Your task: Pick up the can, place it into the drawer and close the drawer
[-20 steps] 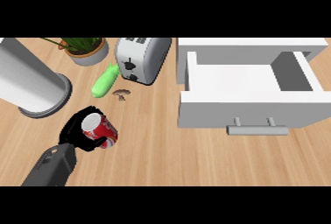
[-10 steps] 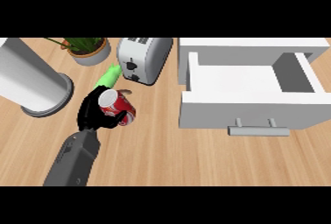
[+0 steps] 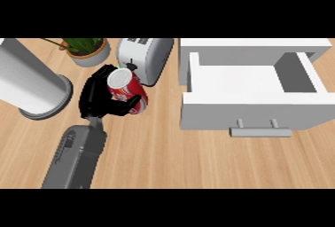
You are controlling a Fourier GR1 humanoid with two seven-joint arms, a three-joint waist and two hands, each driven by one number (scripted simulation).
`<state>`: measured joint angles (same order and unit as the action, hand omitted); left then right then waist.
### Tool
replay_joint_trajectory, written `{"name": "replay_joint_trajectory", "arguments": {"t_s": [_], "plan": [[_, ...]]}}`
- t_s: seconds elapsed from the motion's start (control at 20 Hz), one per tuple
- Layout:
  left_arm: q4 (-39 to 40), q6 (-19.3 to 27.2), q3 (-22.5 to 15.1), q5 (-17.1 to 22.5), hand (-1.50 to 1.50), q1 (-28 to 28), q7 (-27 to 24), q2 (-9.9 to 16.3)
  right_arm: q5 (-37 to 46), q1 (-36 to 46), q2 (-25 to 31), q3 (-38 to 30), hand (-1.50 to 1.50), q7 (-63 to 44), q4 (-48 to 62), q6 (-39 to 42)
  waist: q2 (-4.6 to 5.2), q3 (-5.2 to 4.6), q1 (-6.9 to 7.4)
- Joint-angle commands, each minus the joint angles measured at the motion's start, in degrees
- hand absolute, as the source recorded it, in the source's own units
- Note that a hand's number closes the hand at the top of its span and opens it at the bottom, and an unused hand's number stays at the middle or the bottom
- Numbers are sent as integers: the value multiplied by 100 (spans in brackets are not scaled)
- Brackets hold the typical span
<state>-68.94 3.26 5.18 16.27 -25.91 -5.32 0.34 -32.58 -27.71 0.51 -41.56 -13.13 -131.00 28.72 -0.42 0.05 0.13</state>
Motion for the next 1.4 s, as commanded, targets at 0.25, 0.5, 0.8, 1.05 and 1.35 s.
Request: {"name": "replay_joint_trajectory", "arguments": {"t_s": [0.25,0.5,0.8,1.05,1.35], "plan": [[-1169,965,-455,-219,150,-587,1237,58,34,475,195,24,-150,-474,-8,-339,36,-4,-24],[-974,1710,-798,-374,150,-1370,1590,-32,-259,151,141,-136,-150,-203,72,-51,36,-3,-88],[-290,1987,-753,-364,150,-2230,1643,-32,-1,-79,-46,237,-150,57,-77,-60,41,-3,-122],[190,2588,-1172,-157,150,-3080,1760,-33,367,488,-49,414,-150,-242,-125,-450,55,-3,-107],[1031,3115,-1510,211,150,-3814,1536,-34,219,589,174,156,-150,-22,519,-162,67,1,-181]]}}
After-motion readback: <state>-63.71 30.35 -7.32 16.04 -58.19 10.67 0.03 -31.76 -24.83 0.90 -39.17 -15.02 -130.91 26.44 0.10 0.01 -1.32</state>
